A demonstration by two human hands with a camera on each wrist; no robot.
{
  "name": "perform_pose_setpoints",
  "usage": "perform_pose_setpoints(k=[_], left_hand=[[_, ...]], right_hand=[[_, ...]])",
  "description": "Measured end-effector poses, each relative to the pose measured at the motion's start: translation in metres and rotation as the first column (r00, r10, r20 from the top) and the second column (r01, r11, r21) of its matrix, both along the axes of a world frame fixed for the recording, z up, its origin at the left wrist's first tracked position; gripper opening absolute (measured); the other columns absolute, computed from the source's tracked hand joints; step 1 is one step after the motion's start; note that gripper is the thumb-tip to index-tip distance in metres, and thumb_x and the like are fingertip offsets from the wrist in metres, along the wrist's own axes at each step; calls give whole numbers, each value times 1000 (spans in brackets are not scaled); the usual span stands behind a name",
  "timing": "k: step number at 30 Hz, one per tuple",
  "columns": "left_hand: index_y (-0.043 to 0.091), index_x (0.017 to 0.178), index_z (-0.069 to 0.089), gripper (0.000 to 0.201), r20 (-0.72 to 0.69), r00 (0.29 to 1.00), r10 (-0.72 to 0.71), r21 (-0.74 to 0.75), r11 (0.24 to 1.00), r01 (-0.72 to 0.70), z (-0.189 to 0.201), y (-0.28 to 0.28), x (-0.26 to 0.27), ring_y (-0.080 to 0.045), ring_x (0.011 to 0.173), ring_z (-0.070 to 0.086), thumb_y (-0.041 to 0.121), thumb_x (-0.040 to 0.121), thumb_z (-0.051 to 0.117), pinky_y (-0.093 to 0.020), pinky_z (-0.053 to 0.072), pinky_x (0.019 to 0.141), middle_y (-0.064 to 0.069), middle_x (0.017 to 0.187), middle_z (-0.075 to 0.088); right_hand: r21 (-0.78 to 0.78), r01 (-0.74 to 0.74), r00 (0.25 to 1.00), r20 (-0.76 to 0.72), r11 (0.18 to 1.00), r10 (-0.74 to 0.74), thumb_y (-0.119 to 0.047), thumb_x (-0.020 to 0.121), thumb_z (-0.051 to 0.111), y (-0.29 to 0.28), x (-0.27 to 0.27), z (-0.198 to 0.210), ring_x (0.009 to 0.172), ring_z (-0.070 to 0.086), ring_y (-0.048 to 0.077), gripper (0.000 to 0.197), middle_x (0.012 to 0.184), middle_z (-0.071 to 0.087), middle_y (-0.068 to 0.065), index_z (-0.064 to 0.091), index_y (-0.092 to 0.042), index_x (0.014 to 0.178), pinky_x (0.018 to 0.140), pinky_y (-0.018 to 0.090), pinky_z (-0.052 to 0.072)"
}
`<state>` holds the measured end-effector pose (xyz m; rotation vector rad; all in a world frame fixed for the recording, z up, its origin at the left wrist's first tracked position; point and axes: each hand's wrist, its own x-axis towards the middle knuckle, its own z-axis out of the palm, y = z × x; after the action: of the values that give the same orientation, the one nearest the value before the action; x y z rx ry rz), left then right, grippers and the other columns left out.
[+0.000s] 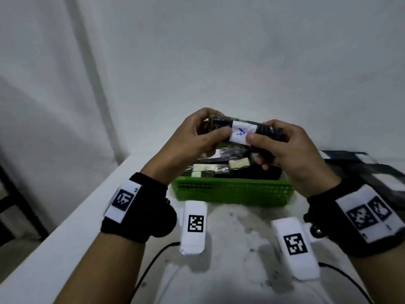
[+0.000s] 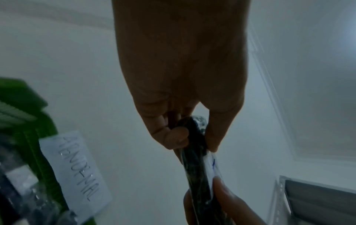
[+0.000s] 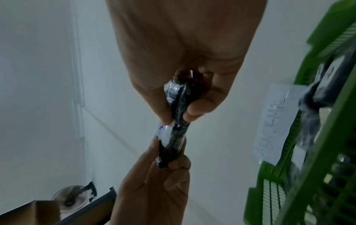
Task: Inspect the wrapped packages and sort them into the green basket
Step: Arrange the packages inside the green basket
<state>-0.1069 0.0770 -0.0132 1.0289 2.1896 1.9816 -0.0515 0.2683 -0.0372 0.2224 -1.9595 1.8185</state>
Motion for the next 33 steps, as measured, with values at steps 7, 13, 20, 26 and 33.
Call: perform_pose_setpoints(k=[7,13,20,26,33], left_hand=[[4,100,53,18,14,1000,17,140,990,-19,-28,40,-5,1,50,51,0,89,67,-13,41,48,14,58,58],[9,106,54,20,0,996,92,137,986,-91,-34,37,4,-3,64,58,6,92,67,-20,51,60,4,81,61],[12,95,55,11,-28,999,33,216,976,-26,-32,43,10,-18,87,72,14,94,66,-31,59,80,-10,94,70],[14,93,56,18,-122,986,116,179,979,-93,-34,43,11,-22,84,68,20,86,72,-55,56,88,-23,93,68],[13,114,54,24,62,998,-6,224,975,-8,-32,42,10,-20,91,72,27,96,62,-33,59,79,-10,111,67]], right_hand=[[85,195,975,-129,977,-183,-18,76,83,26,-9,-9,47,49,8,21,52,56,-11,63,-19,70,53,25,38],[142,121,989,-97,982,-108,-13,86,78,23,-8,-16,47,49,3,21,53,56,-14,59,-18,81,50,20,40],[73,21,996,-90,997,-14,-23,88,75,31,4,-10,61,59,12,12,69,67,-7,69,-13,89,58,25,50],[118,126,977,-190,985,-102,-11,86,78,28,2,-11,54,60,2,8,60,67,-12,70,-11,87,56,18,47],[130,37,971,-240,991,-4,2,80,79,35,5,-8,103,71,16,25,114,72,6,68,-16,94,85,28,57]])
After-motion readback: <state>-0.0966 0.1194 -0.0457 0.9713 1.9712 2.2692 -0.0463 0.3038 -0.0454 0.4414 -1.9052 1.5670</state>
